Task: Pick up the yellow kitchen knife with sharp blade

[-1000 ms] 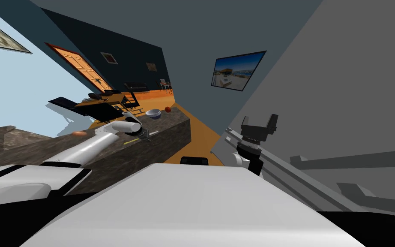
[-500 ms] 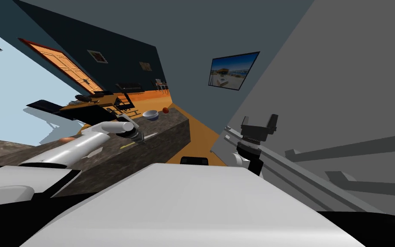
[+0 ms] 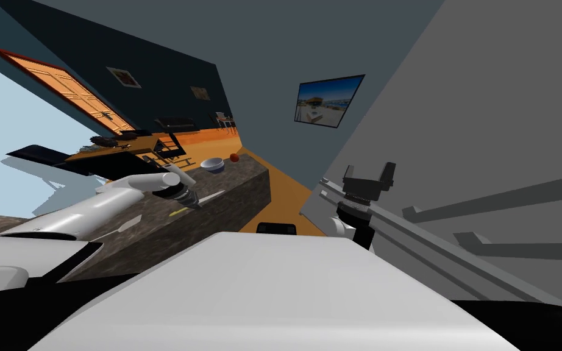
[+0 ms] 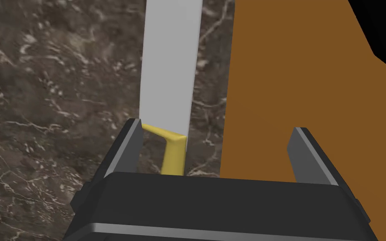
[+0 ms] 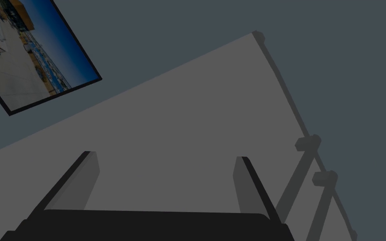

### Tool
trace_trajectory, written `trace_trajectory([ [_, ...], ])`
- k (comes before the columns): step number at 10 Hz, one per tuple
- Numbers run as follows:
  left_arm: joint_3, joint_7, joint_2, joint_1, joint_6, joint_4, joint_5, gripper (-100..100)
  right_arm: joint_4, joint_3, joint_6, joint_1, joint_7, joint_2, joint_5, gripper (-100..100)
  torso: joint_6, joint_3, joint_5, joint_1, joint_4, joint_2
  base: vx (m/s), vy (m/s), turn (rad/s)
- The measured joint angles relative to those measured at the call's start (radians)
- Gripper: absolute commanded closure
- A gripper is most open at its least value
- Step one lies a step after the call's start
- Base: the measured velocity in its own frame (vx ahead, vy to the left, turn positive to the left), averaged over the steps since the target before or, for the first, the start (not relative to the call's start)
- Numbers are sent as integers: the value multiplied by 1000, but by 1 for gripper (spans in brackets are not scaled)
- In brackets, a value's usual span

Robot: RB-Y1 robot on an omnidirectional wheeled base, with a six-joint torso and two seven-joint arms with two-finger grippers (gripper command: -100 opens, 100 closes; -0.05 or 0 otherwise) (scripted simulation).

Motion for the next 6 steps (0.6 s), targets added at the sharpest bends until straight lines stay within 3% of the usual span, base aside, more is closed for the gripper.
trace_trajectory([
  [3, -6, 25, 32, 28, 26, 60, 87, -100, 0, 0, 0, 0, 0, 0, 0, 0, 0, -1, 1, 2, 0, -1, 6, 86, -94],
  [5, -16, 32, 42, 21, 46, 107, 124, -100, 0, 0, 0, 0, 0, 0, 0, 0, 0, 0, 0, 1, 0, -1, -3, 51, -24],
  [6, -17, 32, 42, 21, 48, 110, 126, 0, 0, 0, 0, 0, 0, 0, 0, 0, 0, 0, 0, -2, 0, -1, 0, 6, 0],
])
